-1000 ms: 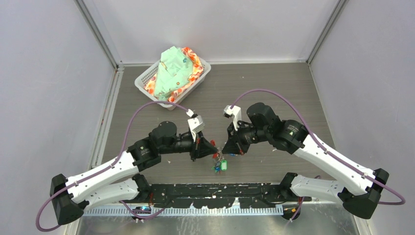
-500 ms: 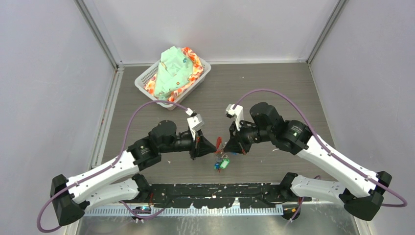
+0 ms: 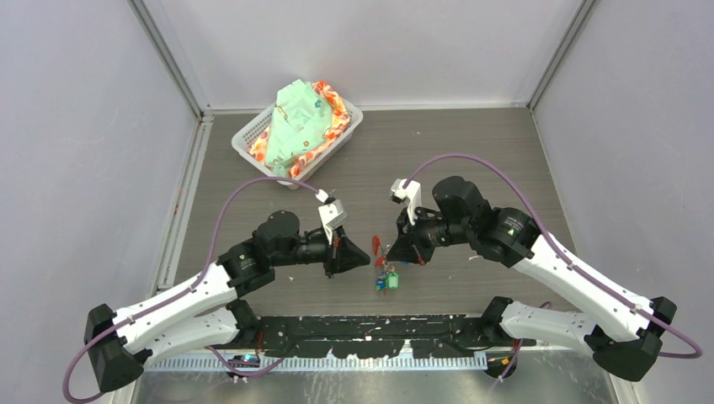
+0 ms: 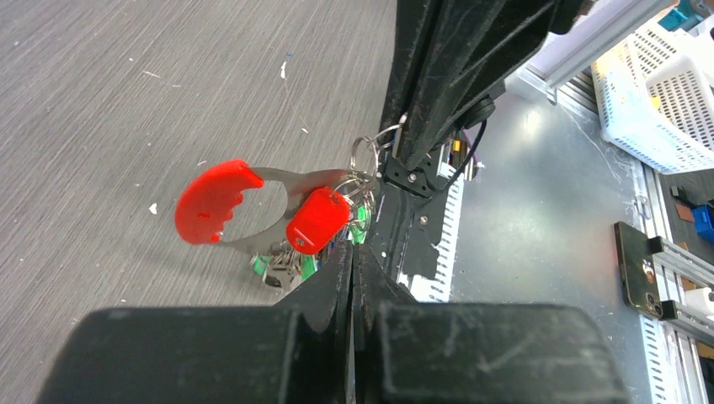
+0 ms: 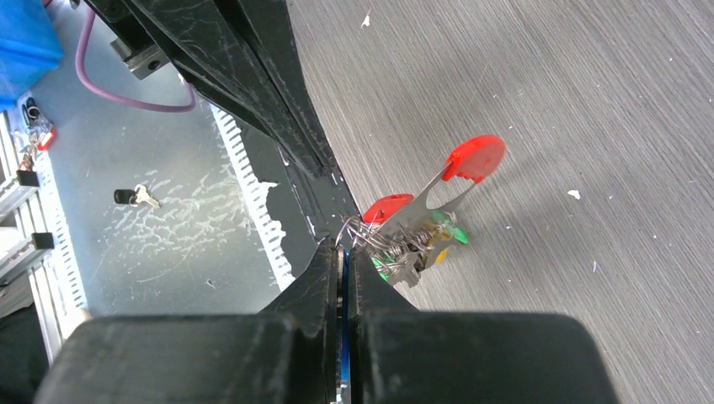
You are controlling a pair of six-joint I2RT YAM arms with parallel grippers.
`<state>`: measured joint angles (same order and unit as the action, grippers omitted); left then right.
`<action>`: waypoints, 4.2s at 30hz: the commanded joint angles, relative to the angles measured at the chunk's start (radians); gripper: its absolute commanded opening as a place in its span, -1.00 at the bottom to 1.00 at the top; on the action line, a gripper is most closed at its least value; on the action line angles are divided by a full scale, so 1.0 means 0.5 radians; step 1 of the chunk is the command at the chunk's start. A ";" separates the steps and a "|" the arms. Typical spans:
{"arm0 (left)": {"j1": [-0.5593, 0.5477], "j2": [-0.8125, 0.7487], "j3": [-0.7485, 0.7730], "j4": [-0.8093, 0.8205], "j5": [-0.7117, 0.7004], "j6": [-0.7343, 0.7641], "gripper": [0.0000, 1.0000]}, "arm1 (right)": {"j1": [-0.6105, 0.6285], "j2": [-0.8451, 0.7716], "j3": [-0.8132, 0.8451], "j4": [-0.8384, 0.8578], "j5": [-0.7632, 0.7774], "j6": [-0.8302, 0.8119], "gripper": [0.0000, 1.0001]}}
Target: Remove the keys from the keyring
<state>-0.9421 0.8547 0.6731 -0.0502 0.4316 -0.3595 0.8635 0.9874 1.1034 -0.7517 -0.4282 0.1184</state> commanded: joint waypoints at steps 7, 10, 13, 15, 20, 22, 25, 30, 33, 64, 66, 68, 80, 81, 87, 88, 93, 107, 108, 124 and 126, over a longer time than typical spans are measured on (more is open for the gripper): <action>0.010 -0.086 -0.111 0.449 0.185 0.118 -0.74 | -0.004 -0.131 0.014 0.208 -0.047 -0.046 -0.98; 0.010 -0.094 -0.112 0.474 0.184 0.142 -0.66 | -0.003 -0.168 -0.016 0.264 -0.051 -0.053 -0.98; 0.010 -0.100 -0.110 0.478 0.184 0.161 -0.59 | -0.004 -0.189 -0.034 0.304 -0.069 -0.063 -0.98; 0.010 -0.104 -0.109 0.483 0.186 0.169 -0.55 | 0.000 -0.189 -0.035 0.307 -0.077 -0.067 -0.98; 0.010 -0.114 -0.117 0.485 0.186 0.181 -0.49 | 0.005 -0.203 -0.038 0.324 -0.088 -0.070 -0.98; 0.010 -0.121 -0.115 0.490 0.178 0.192 -0.49 | 0.006 -0.205 -0.038 0.333 -0.100 -0.071 -0.98; 0.010 -0.142 -0.118 0.504 0.170 0.228 -0.48 | 0.009 -0.211 -0.036 0.338 -0.108 -0.071 -0.98; 0.010 -0.193 -0.135 0.538 0.148 0.265 -0.45 | 0.011 -0.221 -0.043 0.355 -0.125 -0.068 -0.98; 0.010 -0.207 -0.139 0.582 0.157 0.290 -0.44 | 0.012 -0.218 -0.041 0.365 -0.136 -0.059 -0.98; 0.007 0.124 -0.015 0.753 0.210 0.060 -0.44 | 0.040 -0.110 0.072 0.268 -0.020 -0.020 -0.98; 0.007 0.144 -0.005 0.748 0.192 0.051 -0.43 | 0.043 -0.107 0.076 0.267 -0.005 -0.011 -0.98; 0.005 0.164 0.005 0.748 0.175 0.042 -0.43 | 0.051 -0.106 0.076 0.268 0.001 -0.007 -0.98; -0.038 0.207 -0.002 0.674 0.057 0.096 -0.59 | 0.058 -0.102 0.078 0.269 0.017 0.008 -0.98; -0.041 0.210 -0.002 0.674 0.045 0.101 -0.59 | 0.058 -0.101 0.079 0.268 0.021 0.011 -0.98; -0.066 0.205 -0.024 0.705 -0.056 0.139 -0.55 | 0.057 -0.106 0.079 0.263 0.026 0.015 -0.98; -0.067 0.205 -0.026 0.714 -0.073 0.141 -0.55 | 0.058 -0.107 0.079 0.262 0.026 0.020 -0.98; -0.072 0.194 -0.033 0.783 -0.106 0.136 -0.53 | 0.059 -0.106 0.070 0.262 0.037 0.031 -0.98; -0.133 0.219 -0.063 0.744 -0.173 0.215 -0.99 | 0.059 -0.077 0.113 0.163 0.202 0.057 -0.98; -0.134 0.210 -0.085 0.756 -0.180 0.218 -0.99 | 0.059 -0.077 0.118 0.142 0.231 0.056 -0.98; -0.159 0.101 -0.504 1.348 -0.288 0.239 -0.99 | 0.060 -0.171 -0.024 0.105 0.358 0.128 -0.98; -0.161 0.083 -0.525 1.367 -0.308 0.258 -0.99 | 0.061 -0.171 -0.047 0.117 0.375 0.143 -0.99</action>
<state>-1.0199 0.9245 0.4431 0.5869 0.3084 -0.2565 0.8982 0.9508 1.0794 -0.7403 -0.2970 0.1703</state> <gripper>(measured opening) 0.011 0.051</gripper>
